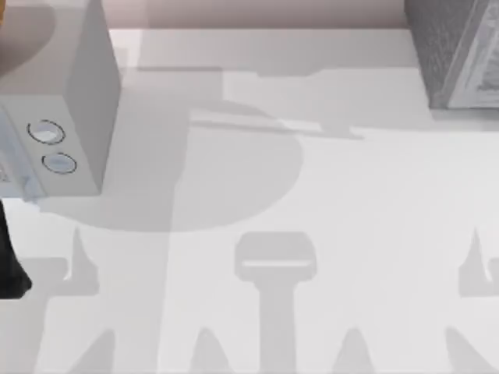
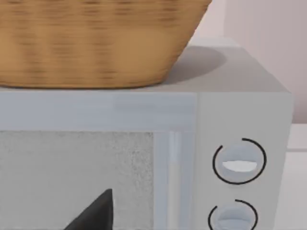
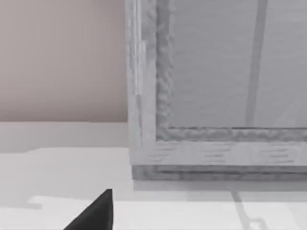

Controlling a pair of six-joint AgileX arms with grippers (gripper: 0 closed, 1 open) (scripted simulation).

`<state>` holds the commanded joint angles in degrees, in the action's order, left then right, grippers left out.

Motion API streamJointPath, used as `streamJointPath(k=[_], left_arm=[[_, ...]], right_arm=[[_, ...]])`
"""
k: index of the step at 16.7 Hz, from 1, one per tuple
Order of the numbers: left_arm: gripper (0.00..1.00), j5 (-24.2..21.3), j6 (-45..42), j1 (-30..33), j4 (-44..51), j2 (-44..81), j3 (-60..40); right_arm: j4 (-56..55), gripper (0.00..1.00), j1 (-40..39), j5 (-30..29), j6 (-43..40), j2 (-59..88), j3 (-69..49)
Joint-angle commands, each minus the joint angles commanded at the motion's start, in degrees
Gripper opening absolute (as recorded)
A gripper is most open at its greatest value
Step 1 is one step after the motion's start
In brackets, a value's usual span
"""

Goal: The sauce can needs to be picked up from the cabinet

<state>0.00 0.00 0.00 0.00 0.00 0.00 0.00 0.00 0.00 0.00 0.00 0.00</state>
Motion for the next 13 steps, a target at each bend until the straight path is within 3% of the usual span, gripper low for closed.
streamJointPath(k=[6, 13], left_arm=[[1.00, 0.00, 0.00, 0.00, 0.00, 0.00, 0.00], [1.00, 0.00, 0.00, 0.00, 0.00, 0.00, 0.00]], right_arm=[[1.11, 1.00, -0.78, -0.88, 0.15, 5.04, -6.06], [8.59, 1.00, -4.47, -4.18, 0.47, 29.21, -37.58]])
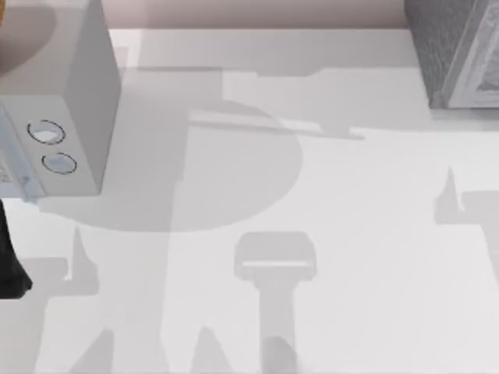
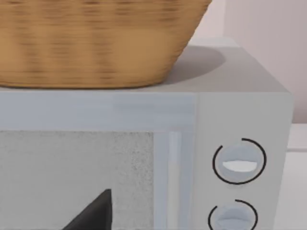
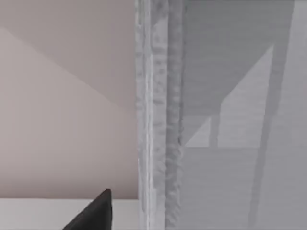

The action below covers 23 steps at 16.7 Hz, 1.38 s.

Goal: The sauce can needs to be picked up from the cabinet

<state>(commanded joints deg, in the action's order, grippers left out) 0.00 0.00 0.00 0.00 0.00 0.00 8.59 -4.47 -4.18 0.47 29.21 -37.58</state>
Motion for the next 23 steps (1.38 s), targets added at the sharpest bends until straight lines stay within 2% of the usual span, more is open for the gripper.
streamJointPath(k=[6, 11, 15, 23], left_arm=[[1.00, 0.00, 0.00, 0.00, 0.00, 0.00, 0.00], [1.00, 0.00, 0.00, 0.00, 0.00, 0.00, 0.00], [1.00, 0.00, 0.00, 0.00, 0.00, 0.00, 0.00], [1.00, 0.00, 0.00, 0.00, 0.00, 0.00, 0.00]], right_arm=[[8.57, 1.00, -3.21, -3.61, 0.18, 24.91, -33.47], [13.62, 1.00, -5.19, -6.05, 0.32, 40.51, -54.01], [15.23, 1.00, -6.03, -7.01, 0.42, 46.39, -61.66], [14.66, 1.00, -7.69, -8.73, 0.43, 48.99, -64.37]])
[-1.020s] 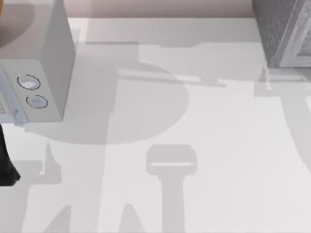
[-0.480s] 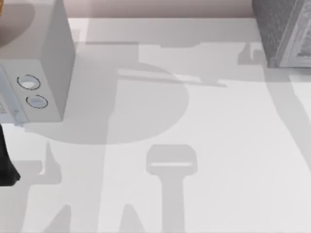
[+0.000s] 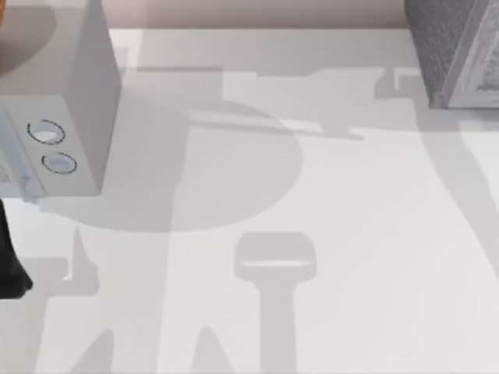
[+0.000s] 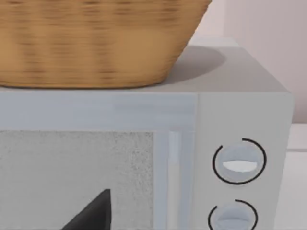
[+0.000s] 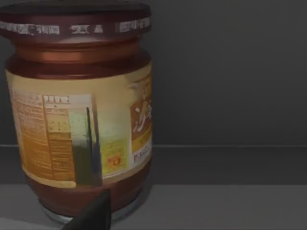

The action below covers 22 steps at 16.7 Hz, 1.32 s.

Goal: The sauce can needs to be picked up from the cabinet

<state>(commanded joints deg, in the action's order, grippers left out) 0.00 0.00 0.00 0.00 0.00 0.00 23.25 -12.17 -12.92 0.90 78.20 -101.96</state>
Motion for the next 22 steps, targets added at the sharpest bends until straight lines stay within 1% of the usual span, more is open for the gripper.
streamJointPath(k=[6, 8, 14, 22], left_arm=[[1.00, 0.00, 0.00, 0.00, 0.00, 0.00, 0.00], [1.00, 0.00, 0.00, 0.00, 0.00, 0.00, 0.00], [1.00, 0.00, 0.00, 0.00, 0.00, 0.00, 0.00], [1.00, 0.00, 0.00, 0.00, 0.00, 0.00, 0.00]], right_arm=[[-2.17, 1.00, -8.17, -8.79, -0.11, 13.65, -10.74], [-2.72, 1.00, -9.84, -10.63, -0.13, 15.88, -12.81], [-2.57, 1.00, -9.64, -10.51, -0.11, 16.61, -13.58], [0.52, 1.00, -6.91, -7.92, -0.16, 28.49, -28.77]])
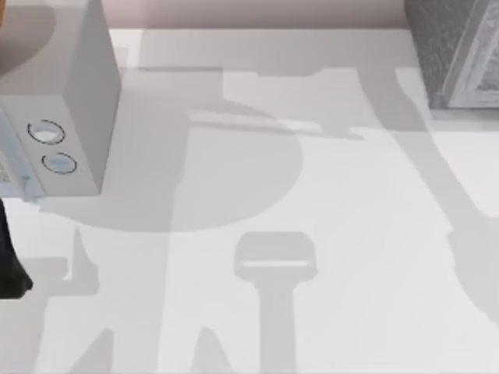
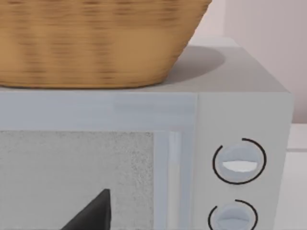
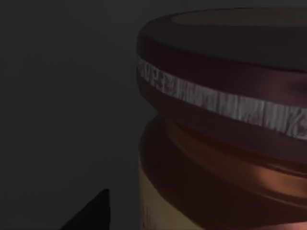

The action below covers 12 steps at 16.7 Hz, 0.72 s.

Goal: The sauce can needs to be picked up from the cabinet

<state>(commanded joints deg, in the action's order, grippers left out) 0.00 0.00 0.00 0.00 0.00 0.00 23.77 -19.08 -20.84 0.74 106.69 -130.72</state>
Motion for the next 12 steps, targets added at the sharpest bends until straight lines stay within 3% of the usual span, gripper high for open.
streamJointPath(k=[6, 12], left_arm=[[1.00, 0.00, 0.00, 0.00, 0.00, 0.00, 0.00], [1.00, 0.00, 0.00, 0.00, 0.00, 0.00, 0.00]], right_arm=[[0.59, 1.00, 0.60, 0.57, 0.00, 2.26, -2.87], [0.59, 0.55, 0.60, 0.57, 0.00, 2.26, -2.87]])
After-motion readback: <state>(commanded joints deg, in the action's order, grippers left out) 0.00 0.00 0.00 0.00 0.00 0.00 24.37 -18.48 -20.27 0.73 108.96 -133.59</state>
